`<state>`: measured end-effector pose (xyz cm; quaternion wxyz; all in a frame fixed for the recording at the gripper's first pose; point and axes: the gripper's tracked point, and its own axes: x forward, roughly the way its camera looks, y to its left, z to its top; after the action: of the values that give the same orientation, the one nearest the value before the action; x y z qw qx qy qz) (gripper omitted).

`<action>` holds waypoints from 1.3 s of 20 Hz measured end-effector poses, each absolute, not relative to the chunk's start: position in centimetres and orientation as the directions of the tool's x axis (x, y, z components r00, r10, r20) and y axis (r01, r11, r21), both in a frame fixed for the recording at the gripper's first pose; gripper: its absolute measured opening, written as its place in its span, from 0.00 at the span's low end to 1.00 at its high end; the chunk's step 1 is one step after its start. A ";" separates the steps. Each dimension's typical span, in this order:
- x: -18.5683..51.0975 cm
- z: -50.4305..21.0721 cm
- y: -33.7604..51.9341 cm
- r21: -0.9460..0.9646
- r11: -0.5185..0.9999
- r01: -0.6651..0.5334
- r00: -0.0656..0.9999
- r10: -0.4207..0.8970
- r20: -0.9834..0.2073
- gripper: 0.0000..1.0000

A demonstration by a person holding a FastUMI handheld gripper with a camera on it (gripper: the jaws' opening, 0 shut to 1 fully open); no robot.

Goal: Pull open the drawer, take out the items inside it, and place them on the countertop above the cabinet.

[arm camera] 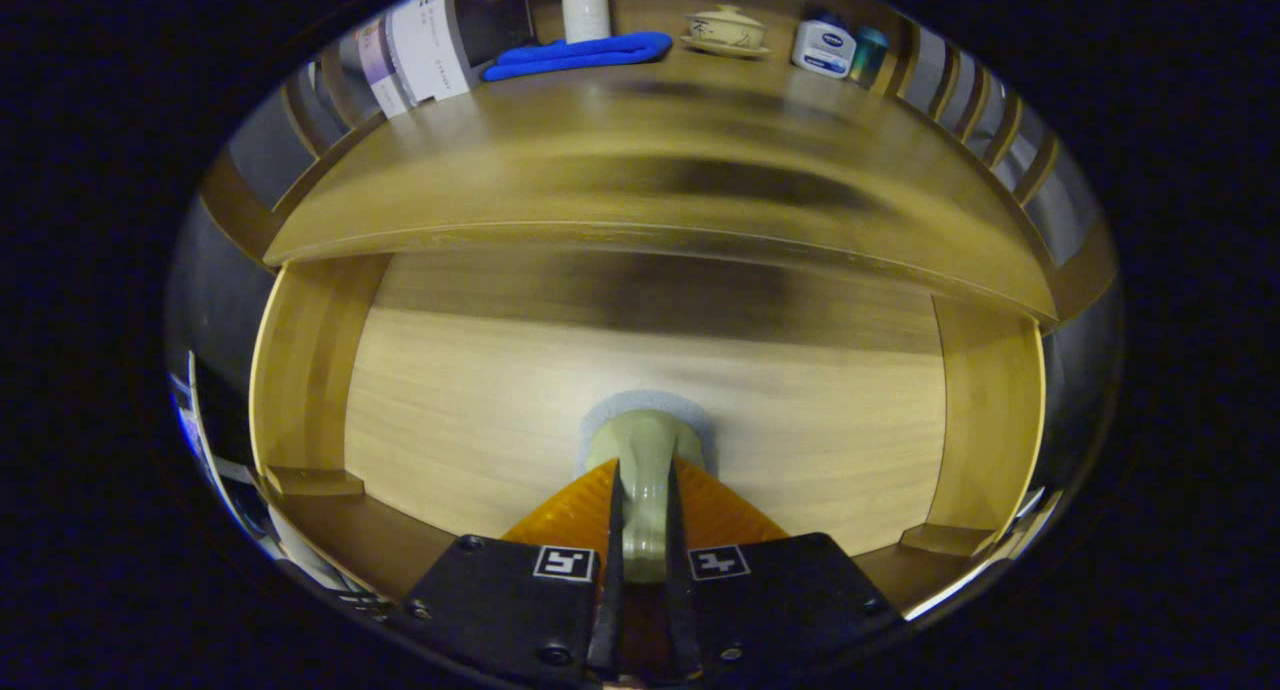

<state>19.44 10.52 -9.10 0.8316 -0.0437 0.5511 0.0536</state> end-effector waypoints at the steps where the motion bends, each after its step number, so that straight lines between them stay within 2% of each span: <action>1: 19.4 -9.0 10.3 -0.015 0.991 -0.136 0.390 0.040 -0.920 0.21; 15: 20.7 3.4 8.4 0.031 0.992 -0.125 0.541 0.094 -0.836 0.20; 19: 24.1 6.6 8.2 0.041 0.995 -0.096 0.580 0.089 -0.810 0.20; 26: 31.0 7.6 9.1 0.061 0.997 -0.048 0.565 0.078 -0.822 0.20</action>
<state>30.99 9.08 7.57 0.8844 0.0158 0.4651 0.0357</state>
